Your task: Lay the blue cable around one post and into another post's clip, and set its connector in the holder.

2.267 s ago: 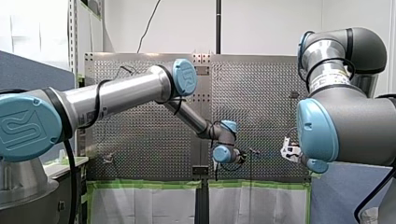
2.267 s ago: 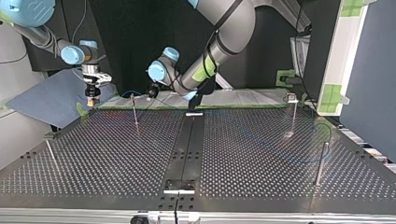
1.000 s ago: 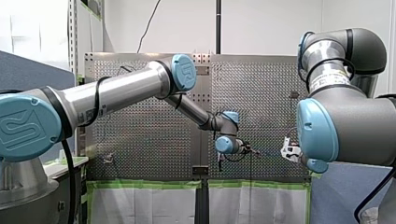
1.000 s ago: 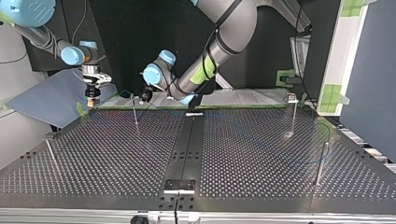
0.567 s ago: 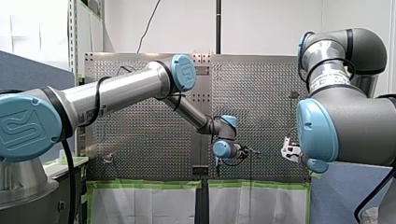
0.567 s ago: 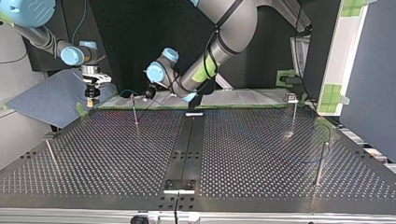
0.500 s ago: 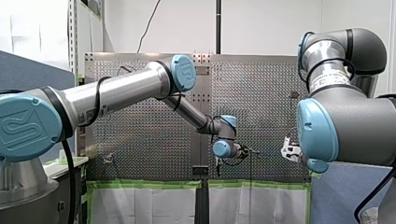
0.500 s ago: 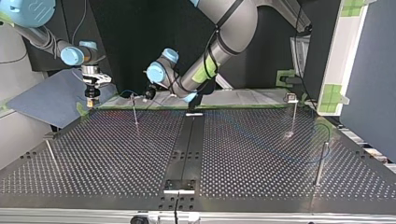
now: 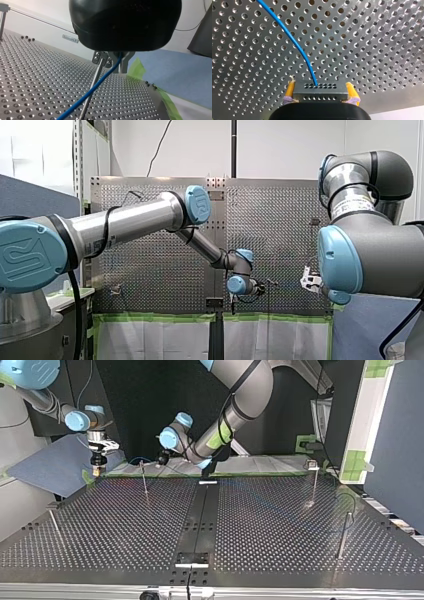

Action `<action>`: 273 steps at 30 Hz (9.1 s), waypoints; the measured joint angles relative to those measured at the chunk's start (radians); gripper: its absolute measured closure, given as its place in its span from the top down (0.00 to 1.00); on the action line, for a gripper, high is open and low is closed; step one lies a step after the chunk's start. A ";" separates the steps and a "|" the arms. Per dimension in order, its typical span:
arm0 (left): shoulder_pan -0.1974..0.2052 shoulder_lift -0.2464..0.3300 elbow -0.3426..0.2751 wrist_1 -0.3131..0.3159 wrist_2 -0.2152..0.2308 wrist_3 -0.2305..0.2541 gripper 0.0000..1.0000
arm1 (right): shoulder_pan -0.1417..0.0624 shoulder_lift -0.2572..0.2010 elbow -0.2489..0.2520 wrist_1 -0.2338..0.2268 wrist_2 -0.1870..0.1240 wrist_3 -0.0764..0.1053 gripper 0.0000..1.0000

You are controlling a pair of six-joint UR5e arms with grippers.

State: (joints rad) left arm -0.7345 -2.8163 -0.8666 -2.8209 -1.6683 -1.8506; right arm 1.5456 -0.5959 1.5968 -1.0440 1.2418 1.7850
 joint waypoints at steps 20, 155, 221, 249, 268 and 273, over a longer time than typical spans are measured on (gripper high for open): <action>0.007 -0.022 -0.013 0.002 0.005 -0.015 0.04 | 0.003 0.001 -0.025 0.018 0.005 0.000 0.00; -0.077 0.122 -0.105 -0.014 -0.055 0.135 1.00 | 0.009 0.023 -0.042 0.028 0.016 0.001 0.00; -0.040 0.684 -0.667 0.219 -0.132 0.082 1.00 | 0.009 0.030 -0.041 0.045 0.016 0.007 0.00; -0.003 0.934 -0.917 0.368 -0.116 0.007 1.00 | 0.014 0.033 -0.041 0.041 0.015 0.007 0.00; 0.026 1.042 -1.068 0.516 -0.132 0.028 1.00 | 0.018 0.035 -0.042 0.040 0.013 0.008 0.00; 0.027 1.043 -1.106 0.535 -0.141 0.045 1.00 | 0.019 0.035 -0.042 0.039 0.013 0.007 0.00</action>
State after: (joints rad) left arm -0.7079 -1.7731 -1.9729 -2.2862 -1.8090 -1.8057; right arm 1.5651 -0.5609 1.5550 -1.0048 1.2549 1.7925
